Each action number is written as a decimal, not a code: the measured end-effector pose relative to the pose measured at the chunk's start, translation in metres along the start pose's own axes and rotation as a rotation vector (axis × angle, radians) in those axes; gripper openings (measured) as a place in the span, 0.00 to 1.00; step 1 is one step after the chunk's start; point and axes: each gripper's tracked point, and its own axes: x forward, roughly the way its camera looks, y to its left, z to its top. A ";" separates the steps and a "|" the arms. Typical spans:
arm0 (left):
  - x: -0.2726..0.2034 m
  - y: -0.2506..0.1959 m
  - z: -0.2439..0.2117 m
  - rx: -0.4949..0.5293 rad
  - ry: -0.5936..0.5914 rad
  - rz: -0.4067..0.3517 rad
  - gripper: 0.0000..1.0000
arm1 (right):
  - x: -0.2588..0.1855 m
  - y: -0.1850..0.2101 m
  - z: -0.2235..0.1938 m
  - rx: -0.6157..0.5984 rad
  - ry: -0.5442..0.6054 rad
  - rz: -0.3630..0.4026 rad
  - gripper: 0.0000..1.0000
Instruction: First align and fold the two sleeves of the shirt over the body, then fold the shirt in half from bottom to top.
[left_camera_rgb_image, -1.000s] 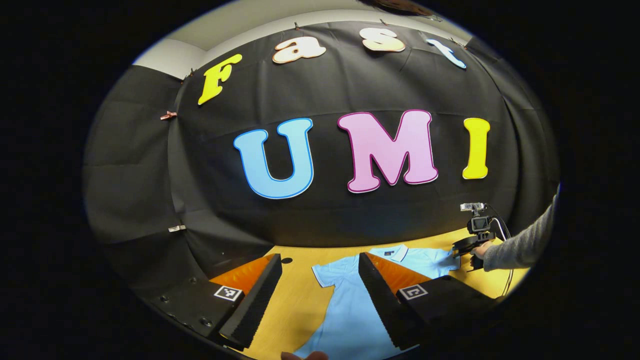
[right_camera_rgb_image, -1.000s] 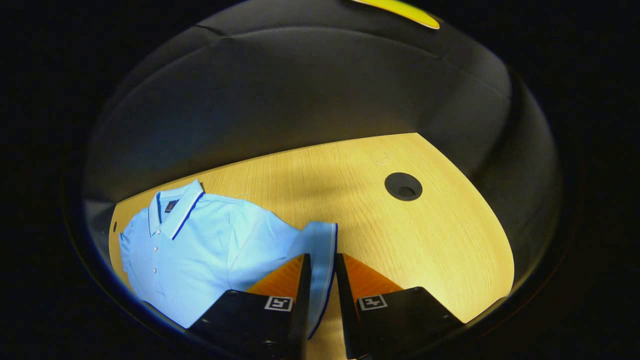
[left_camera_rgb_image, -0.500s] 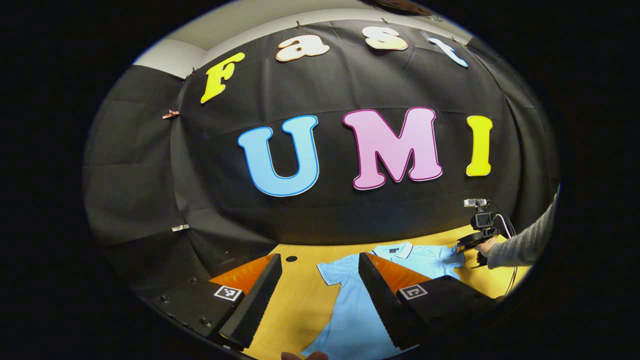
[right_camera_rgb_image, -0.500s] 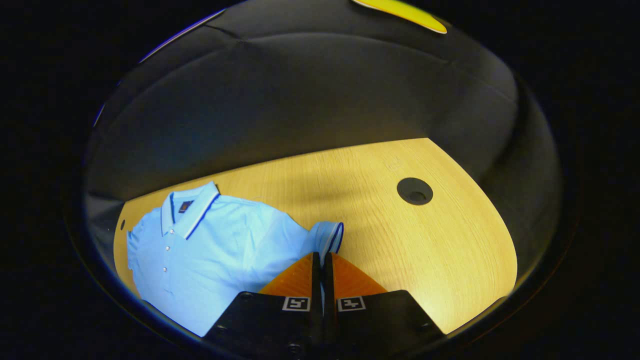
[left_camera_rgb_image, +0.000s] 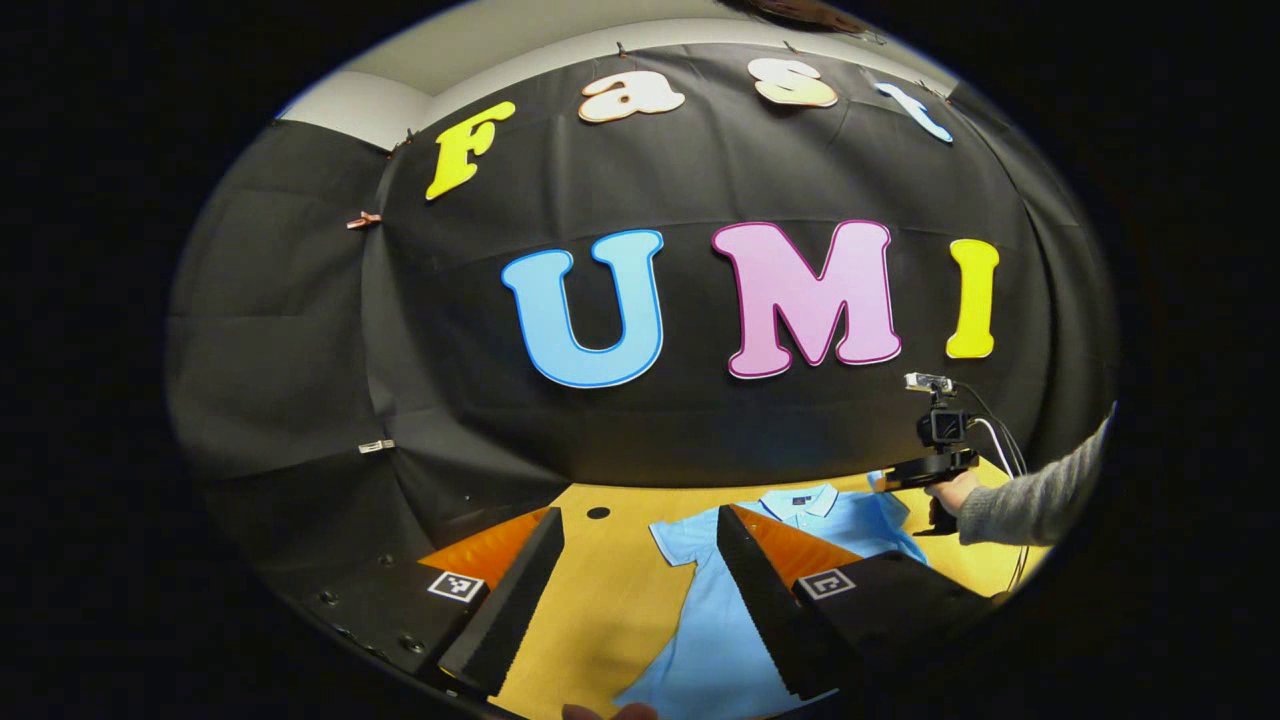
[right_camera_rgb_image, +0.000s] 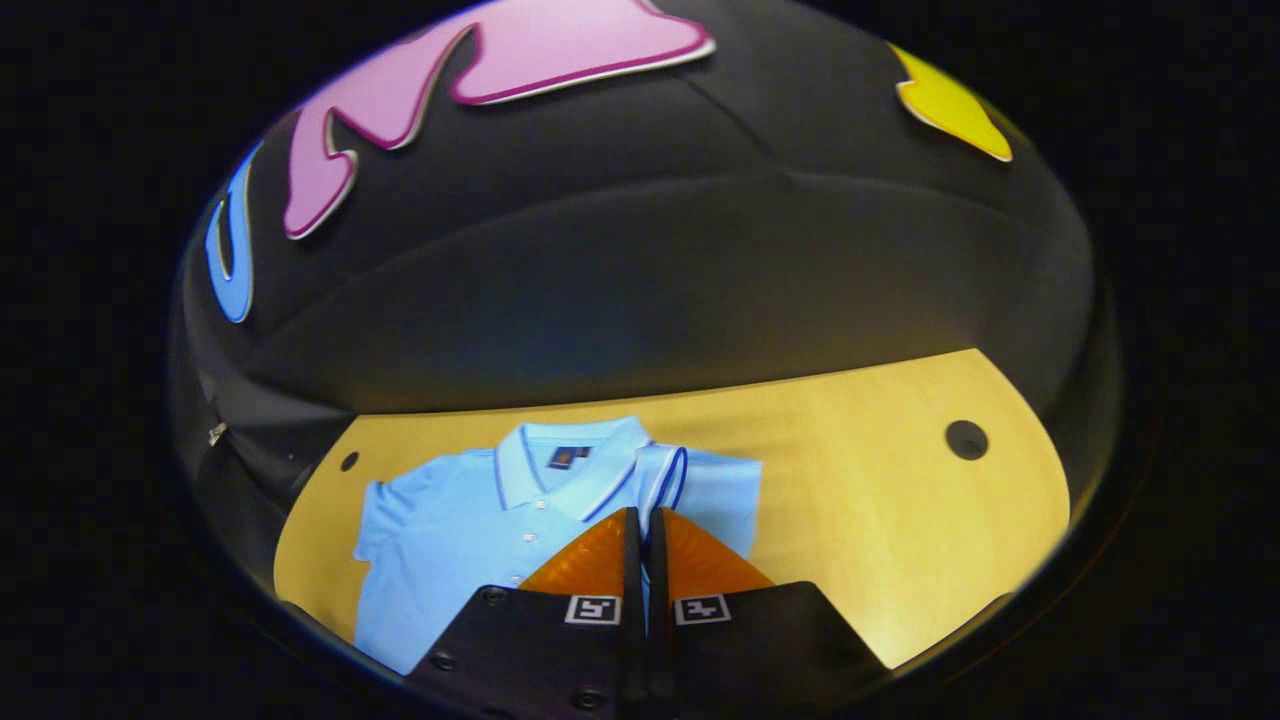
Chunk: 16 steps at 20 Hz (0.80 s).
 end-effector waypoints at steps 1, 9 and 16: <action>-0.002 0.004 -0.001 0.000 0.003 0.007 0.98 | -0.001 0.019 -0.002 -0.009 0.001 0.033 0.05; -0.013 0.031 -0.019 -0.027 0.036 0.065 0.98 | 0.014 0.125 -0.061 -0.113 0.117 0.183 0.05; -0.015 0.044 -0.025 -0.032 0.046 0.097 0.98 | 0.023 0.146 -0.109 -0.217 0.206 0.203 0.05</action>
